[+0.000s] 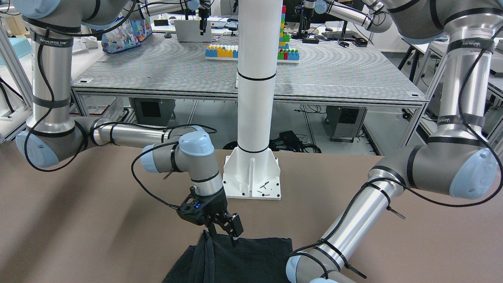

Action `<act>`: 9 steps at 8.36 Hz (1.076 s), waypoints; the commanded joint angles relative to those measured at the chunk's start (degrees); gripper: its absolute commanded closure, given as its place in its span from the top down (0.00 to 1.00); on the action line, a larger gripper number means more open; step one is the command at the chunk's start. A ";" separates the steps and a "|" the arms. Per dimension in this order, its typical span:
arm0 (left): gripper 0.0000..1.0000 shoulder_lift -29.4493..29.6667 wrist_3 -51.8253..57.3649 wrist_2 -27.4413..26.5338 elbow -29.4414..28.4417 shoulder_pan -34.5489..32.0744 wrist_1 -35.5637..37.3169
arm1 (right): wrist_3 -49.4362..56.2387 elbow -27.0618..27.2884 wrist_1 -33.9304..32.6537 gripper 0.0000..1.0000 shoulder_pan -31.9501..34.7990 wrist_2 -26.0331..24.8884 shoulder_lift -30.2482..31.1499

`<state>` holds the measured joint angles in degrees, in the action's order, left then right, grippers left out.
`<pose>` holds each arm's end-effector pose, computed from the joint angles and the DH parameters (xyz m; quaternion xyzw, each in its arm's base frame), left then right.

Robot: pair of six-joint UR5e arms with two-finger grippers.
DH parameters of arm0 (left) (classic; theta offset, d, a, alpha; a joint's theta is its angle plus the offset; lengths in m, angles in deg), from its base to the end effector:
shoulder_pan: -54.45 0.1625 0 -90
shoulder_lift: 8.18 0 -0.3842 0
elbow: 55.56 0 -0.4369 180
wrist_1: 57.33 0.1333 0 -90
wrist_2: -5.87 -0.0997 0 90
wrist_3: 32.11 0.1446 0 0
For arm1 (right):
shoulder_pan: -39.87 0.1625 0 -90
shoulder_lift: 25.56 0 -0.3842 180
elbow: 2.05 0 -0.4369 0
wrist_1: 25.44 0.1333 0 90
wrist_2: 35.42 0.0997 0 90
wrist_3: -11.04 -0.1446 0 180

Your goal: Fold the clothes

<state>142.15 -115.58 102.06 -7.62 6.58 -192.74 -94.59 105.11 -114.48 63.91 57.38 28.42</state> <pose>0.5310 -0.7626 0.1901 0.2000 0.4895 -0.2728 0.8037 -0.5543 -0.3855 0.1273 0.0117 -0.4553 0.2916 0.8411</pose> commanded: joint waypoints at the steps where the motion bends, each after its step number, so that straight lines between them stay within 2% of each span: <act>1: 1.00 -3.03 0.15 0.49 6.09 -0.46 0.49 | 25.04 -3.53 -11.24 0.55 -5.65 -5.49 -4.33; 2: 1.00 -3.03 0.06 2.75 6.63 -0.47 0.58 | 28.51 -4.15 -11.76 0.46 -6.98 -7.44 -4.15; 4: 1.00 -4.08 0.15 3.04 6.81 -0.64 0.50 | 38.69 -4.15 -18.57 0.36 -8.73 -8.60 -3.97; 6: 1.00 -4.61 -0.29 2.60 8.30 -0.56 0.58 | 47.31 -4.76 -20.02 0.29 -9.54 -9.75 -4.15; 9: 1.00 -5.31 -0.38 2.16 8.40 -0.38 0.50 | 52.19 -6.52 -19.85 0.29 -9.19 -9.66 -3.89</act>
<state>137.43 -115.91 104.50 0.63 6.16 -192.16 -44.84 99.57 -134.28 54.55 47.71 24.52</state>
